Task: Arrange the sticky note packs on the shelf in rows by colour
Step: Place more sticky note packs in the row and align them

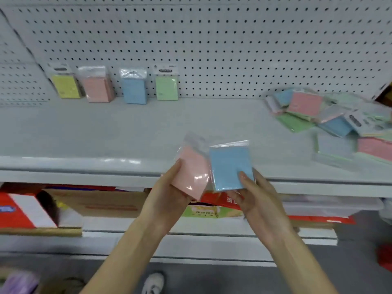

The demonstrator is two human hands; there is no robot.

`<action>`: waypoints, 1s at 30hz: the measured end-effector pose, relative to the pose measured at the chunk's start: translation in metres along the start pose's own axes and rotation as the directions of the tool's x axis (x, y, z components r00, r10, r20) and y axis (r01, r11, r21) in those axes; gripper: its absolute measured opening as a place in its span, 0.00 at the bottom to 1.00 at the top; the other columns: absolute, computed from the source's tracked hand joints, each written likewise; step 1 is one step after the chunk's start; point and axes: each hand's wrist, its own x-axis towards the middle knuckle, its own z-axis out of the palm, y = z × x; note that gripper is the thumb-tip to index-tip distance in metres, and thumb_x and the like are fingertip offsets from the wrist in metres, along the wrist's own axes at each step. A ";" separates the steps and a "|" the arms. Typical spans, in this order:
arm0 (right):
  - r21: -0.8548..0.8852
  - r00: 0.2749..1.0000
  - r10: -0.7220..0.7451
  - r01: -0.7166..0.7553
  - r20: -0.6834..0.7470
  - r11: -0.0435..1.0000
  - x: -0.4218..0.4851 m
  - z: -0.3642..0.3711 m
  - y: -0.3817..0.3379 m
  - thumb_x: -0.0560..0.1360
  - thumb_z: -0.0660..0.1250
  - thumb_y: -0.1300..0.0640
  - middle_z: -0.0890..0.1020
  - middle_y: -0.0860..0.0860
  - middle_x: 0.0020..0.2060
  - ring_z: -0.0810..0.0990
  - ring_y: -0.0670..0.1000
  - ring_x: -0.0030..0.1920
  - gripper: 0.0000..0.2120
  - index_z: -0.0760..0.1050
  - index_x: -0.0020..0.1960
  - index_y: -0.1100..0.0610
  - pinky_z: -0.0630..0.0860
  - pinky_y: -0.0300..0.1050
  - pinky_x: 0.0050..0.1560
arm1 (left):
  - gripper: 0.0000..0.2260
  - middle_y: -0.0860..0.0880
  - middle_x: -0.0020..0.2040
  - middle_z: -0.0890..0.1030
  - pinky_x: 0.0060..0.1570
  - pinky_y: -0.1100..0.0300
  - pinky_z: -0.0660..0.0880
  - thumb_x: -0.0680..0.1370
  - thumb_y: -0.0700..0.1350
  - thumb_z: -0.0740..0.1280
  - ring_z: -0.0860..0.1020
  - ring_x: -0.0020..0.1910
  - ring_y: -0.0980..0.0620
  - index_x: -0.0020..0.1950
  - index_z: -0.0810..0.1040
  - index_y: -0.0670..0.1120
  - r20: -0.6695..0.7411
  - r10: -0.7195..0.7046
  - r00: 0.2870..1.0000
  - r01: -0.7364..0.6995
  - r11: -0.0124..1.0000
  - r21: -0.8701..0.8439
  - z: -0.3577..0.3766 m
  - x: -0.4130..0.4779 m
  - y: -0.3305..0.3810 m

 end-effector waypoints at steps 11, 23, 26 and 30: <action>-0.363 0.974 -0.220 0.184 -0.060 0.913 0.148 0.212 0.095 0.73 0.68 0.68 0.82 0.53 0.47 0.83 0.51 0.47 0.10 0.75 0.53 0.60 0.81 0.43 0.42 | 0.07 0.45 0.46 0.85 0.38 0.63 0.79 0.73 0.37 0.69 0.83 0.43 0.51 0.50 0.82 0.41 -0.133 0.508 0.851 -0.427 0.816 0.390 -0.203 0.016 0.215; -0.572 0.864 -0.458 0.272 -0.210 0.774 0.289 0.254 0.120 0.74 0.68 0.64 0.79 0.53 0.46 0.79 0.53 0.47 0.07 0.73 0.50 0.55 0.81 0.50 0.48 | 0.04 0.56 0.37 0.83 0.38 0.61 0.71 0.76 0.42 0.68 0.78 0.37 0.57 0.43 0.82 0.48 -0.030 0.646 0.763 -0.439 0.551 0.709 -0.269 0.134 0.303; -0.628 0.849 -0.499 0.295 -0.174 0.721 0.306 0.257 0.117 0.74 0.69 0.63 0.80 0.52 0.47 0.79 0.52 0.49 0.12 0.74 0.57 0.57 0.80 0.51 0.51 | 0.05 0.52 0.38 0.82 0.40 0.62 0.73 0.78 0.42 0.66 0.78 0.39 0.55 0.44 0.81 0.46 0.006 0.670 0.742 -0.518 0.567 0.640 -0.257 0.157 0.314; -0.698 0.795 -0.579 0.311 -0.181 0.645 0.319 0.253 0.116 0.73 0.69 0.61 0.79 0.44 0.44 0.77 0.45 0.43 0.13 0.75 0.56 0.53 0.76 0.43 0.47 | 0.04 0.52 0.39 0.81 0.42 0.56 0.72 0.76 0.41 0.68 0.76 0.39 0.54 0.42 0.80 0.49 -0.064 0.731 0.680 -0.570 0.581 0.581 -0.252 0.187 0.325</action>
